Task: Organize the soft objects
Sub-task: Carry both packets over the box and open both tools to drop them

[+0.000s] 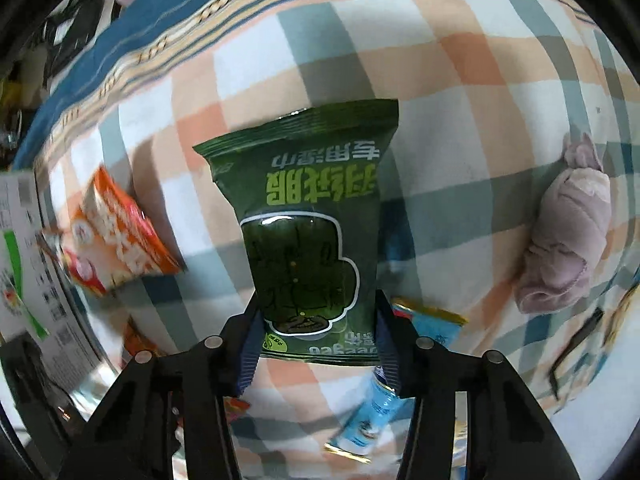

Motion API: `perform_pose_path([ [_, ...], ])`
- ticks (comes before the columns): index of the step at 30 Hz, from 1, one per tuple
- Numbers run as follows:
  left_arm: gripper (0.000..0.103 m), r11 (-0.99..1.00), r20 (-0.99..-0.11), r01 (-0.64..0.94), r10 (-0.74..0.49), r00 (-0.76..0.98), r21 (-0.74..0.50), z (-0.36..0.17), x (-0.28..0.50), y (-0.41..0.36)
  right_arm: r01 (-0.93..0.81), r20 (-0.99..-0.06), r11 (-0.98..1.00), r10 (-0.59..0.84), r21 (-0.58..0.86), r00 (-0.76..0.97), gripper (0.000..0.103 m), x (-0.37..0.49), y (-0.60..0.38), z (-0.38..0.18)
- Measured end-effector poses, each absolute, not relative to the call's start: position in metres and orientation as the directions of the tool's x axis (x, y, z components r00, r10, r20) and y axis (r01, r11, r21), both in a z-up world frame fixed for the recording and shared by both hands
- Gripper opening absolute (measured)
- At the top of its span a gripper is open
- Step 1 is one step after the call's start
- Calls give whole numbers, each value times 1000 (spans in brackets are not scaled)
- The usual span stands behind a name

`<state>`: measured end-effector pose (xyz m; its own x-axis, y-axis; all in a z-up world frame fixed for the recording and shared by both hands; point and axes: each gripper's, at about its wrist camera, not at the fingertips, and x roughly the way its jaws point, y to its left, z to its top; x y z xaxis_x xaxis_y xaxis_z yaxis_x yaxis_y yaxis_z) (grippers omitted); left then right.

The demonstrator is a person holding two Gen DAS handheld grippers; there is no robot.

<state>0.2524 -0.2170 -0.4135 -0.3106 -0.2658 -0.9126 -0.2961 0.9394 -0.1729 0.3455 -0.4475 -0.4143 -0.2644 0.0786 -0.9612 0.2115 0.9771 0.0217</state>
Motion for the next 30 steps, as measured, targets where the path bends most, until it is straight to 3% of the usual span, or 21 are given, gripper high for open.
perform_pose_path([
  [6,52,963,-939,-212,-218,-267,-164,-390,249,-227,188,-964,982,66,17,-257,49,356,-437,-420],
  [15,50,993,-991,-14,-120,-55,-119,-342,247,-260,183,-982,979,116,88,-152,44,326,-452,-359],
  [23,50,986,-981,66,-159,108,-152,-263,223,-253,131,-985,976,174,172,0,43,260,-453,-280],
  [30,50,971,-954,50,-238,183,-232,-205,194,-189,48,-961,962,265,269,78,43,221,-414,-210],
])
